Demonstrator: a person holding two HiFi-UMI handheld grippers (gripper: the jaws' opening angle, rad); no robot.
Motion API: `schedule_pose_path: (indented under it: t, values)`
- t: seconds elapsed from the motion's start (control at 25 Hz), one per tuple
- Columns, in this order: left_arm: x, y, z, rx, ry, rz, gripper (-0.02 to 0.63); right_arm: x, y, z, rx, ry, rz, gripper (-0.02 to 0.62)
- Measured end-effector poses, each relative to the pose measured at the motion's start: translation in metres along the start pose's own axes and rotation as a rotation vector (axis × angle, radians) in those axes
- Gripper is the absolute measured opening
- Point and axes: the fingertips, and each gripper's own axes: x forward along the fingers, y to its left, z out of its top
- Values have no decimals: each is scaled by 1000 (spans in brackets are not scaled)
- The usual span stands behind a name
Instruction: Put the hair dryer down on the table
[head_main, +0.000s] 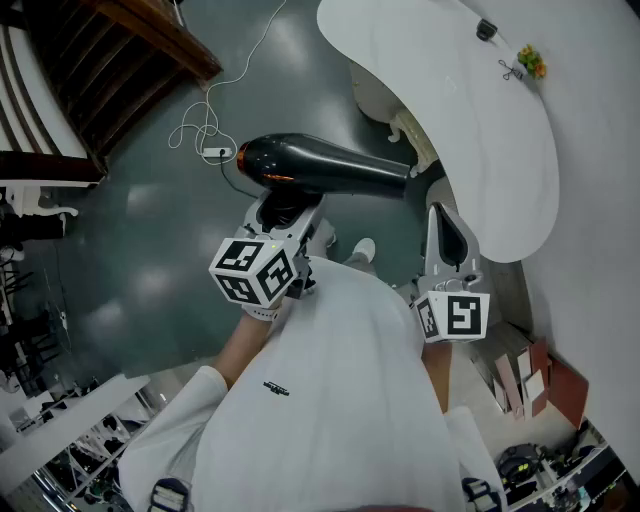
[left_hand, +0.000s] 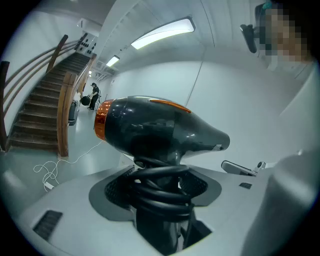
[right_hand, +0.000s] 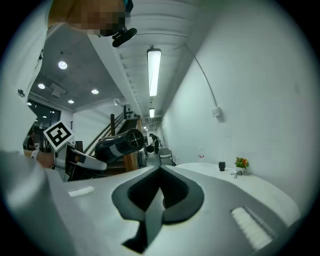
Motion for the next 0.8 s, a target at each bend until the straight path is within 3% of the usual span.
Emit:
schedule_pose_path:
  t: [0.36,0.8]
  values:
    - [2,-4,0,-2,23,-21,282,-5,-5,4,75,-29,-20,11]
    - [4,30,9,-39,33,-25,282,29,14,0,49,8,-21,11]
